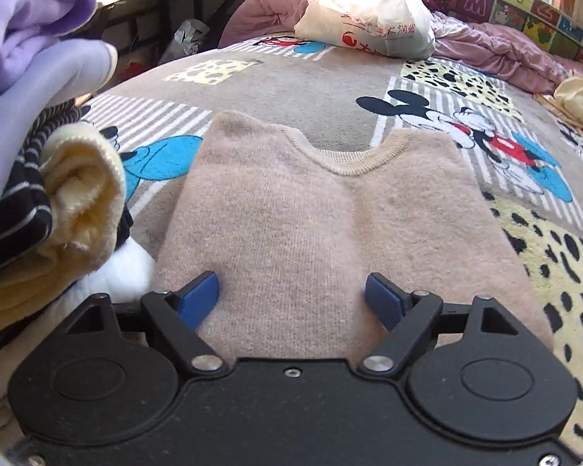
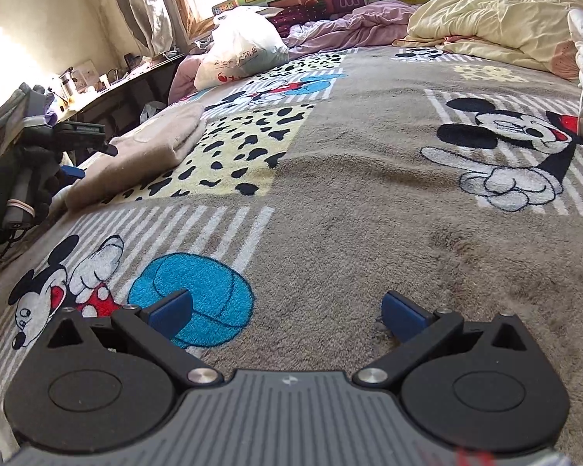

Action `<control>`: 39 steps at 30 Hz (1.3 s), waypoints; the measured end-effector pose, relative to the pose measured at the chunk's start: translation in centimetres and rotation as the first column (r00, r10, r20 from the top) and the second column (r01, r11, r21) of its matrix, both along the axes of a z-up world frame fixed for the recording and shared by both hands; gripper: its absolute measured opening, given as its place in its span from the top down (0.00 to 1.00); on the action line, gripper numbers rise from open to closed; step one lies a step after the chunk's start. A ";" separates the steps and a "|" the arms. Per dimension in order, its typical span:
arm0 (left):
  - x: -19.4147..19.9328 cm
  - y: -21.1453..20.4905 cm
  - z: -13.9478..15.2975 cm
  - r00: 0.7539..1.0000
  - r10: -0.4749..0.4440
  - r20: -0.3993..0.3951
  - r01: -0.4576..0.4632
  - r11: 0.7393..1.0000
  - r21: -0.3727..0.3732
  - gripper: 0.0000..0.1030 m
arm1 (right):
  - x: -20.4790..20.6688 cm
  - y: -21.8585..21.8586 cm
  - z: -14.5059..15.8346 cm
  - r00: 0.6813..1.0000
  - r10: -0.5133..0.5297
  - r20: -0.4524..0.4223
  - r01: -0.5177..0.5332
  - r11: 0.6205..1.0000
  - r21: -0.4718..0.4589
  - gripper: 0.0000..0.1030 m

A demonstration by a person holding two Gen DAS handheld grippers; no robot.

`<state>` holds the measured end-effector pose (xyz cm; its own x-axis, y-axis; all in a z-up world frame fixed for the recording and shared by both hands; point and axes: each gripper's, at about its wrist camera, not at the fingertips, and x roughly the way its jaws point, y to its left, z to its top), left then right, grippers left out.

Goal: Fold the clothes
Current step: 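Move the left tool to the beige fleece garment and close on it, then lift the beige garment with the left tool and pull it off the pile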

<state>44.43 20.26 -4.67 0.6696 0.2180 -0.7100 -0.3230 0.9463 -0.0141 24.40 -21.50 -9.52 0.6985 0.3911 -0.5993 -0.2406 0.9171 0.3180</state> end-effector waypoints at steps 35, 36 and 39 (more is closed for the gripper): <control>-17.6 -28.1 13.0 0.844 -0.425 0.326 0.430 0.901 0.062 0.98 | -2.3 -14.8 7.0 0.979 -0.201 0.039 0.188 0.959 0.214 0.00; -17.9 -28.5 13.0 0.838 -0.432 0.333 0.443 0.895 0.045 0.98 | -2.1 -15.6 6.9 0.976 -0.216 0.027 0.204 0.952 0.228 0.00; -19.3 -30.2 11.3 0.832 -0.486 0.267 0.495 0.868 0.040 0.99 | -1.9 -17.7 6.9 0.968 -0.252 0.012 0.239 0.932 0.274 0.00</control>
<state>25.11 -9.93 6.60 0.8436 -0.2066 -0.4956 0.2031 0.9772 -0.0617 22.47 -39.20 -2.66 0.8176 0.3451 -0.4609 -0.0389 0.8317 0.5538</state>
